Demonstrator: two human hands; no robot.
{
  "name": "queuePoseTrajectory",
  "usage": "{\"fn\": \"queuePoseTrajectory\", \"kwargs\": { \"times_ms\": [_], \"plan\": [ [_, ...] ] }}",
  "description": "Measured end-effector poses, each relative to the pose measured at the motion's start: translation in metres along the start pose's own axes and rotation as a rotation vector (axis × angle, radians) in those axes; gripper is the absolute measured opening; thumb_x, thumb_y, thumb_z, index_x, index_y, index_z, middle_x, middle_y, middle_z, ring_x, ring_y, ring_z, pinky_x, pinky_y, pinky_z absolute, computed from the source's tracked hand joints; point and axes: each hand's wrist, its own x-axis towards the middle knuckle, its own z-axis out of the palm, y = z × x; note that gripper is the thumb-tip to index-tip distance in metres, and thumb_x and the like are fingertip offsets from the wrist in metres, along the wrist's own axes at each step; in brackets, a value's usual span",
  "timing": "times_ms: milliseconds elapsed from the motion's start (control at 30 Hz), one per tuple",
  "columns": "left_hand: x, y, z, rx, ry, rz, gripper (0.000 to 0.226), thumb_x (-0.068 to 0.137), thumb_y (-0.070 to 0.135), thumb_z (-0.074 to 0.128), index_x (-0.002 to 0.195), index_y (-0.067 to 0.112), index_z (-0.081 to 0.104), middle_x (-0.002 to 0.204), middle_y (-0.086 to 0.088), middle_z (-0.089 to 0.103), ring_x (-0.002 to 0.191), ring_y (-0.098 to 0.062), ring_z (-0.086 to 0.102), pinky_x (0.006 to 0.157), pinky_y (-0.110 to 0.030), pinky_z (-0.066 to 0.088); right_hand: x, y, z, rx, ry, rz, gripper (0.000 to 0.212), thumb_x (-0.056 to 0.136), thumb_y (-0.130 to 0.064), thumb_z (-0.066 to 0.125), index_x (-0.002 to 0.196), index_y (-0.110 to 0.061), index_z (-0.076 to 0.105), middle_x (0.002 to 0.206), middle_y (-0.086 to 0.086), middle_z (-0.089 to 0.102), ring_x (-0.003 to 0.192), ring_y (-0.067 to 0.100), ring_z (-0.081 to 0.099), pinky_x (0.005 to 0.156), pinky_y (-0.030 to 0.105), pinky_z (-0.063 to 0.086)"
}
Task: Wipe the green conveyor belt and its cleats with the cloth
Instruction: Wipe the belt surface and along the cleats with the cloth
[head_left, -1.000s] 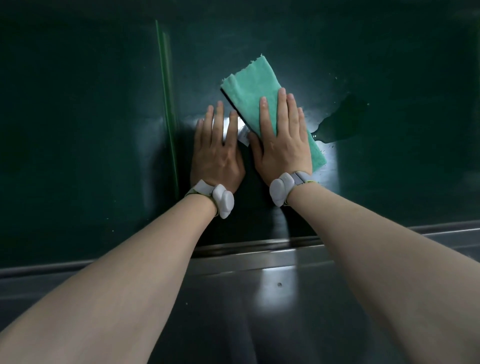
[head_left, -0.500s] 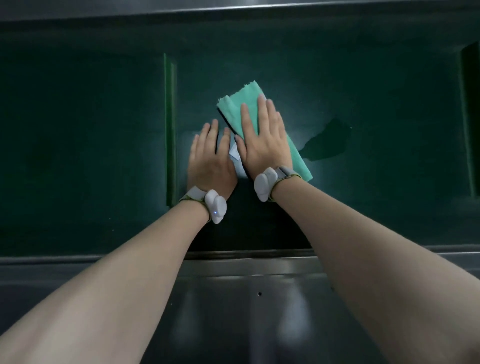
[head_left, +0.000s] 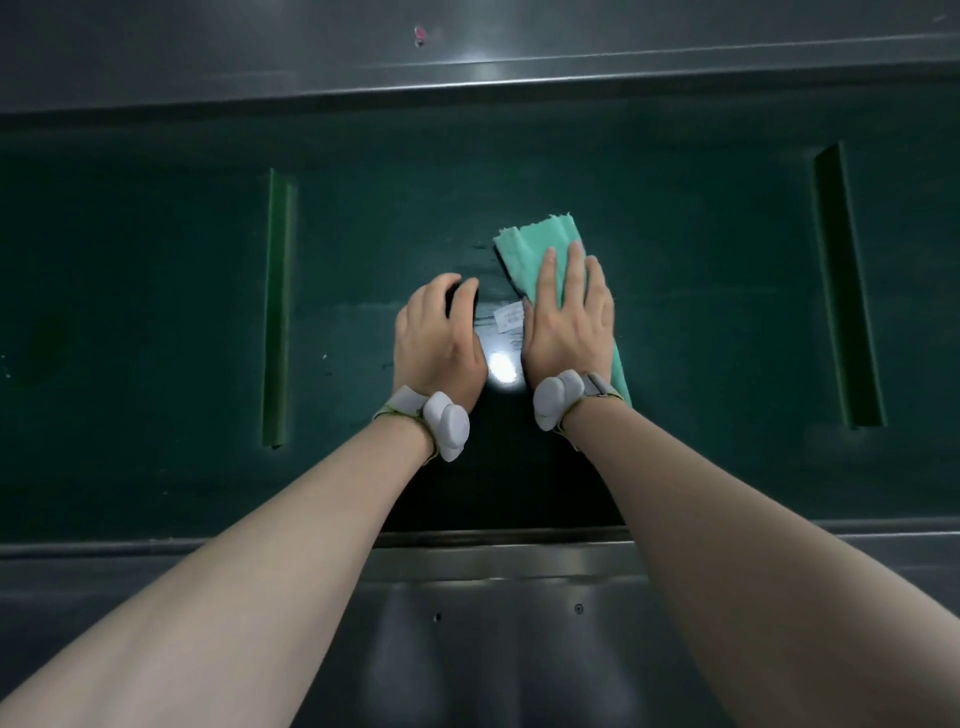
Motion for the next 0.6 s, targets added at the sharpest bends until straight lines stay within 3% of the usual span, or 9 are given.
{"fn": "queuePoseTrajectory", "kwargs": {
  "times_ms": [233,333,433,600],
  "plan": [
    [0.008,-0.009,0.004,0.119,-0.065,0.003,0.044,0.097,0.014,0.046,0.14,0.009,0.054,0.145,-0.013,0.05,0.132,-0.035,0.048,0.106,-0.048,0.042,0.0,0.092,-0.022,-0.097,-0.045,0.121,0.062,0.11,-0.047,0.032,0.16,-0.012,0.025,0.166,0.013,0.025,0.14,0.042,0.035,0.107,0.054,0.038],
    [0.01,-0.02,0.007,0.118,-0.071,-0.037,0.042,0.099,0.014,0.046,0.139,0.007,0.055,0.145,-0.016,0.05,0.132,-0.037,0.048,0.106,-0.049,0.04,0.0,0.102,-0.032,-0.13,-0.005,0.131,0.061,0.105,-0.057,0.036,0.157,-0.023,0.034,0.151,0.018,0.039,0.115,0.04,0.046,0.092,0.051,0.042],
    [0.006,-0.028,0.01,0.116,-0.056,-0.05,0.039,0.1,0.016,0.046,0.137,0.008,0.056,0.142,-0.015,0.051,0.128,-0.037,0.05,0.103,-0.049,0.042,-0.001,0.098,-0.036,-0.117,-0.013,0.224,0.064,0.1,-0.064,0.039,0.154,-0.03,0.037,0.131,0.018,0.046,0.103,0.037,0.047,0.085,0.048,0.044],
    [-0.001,-0.041,0.023,0.099,0.012,0.024,0.035,0.102,0.017,0.047,0.134,0.01,0.058,0.141,-0.013,0.053,0.126,-0.034,0.052,0.102,-0.047,0.042,0.001,0.079,-0.027,0.043,-0.034,0.301,0.058,0.102,-0.047,0.049,0.154,-0.021,0.04,0.13,0.021,0.046,0.104,0.038,0.049,0.071,0.045,0.055]
  ]
}}
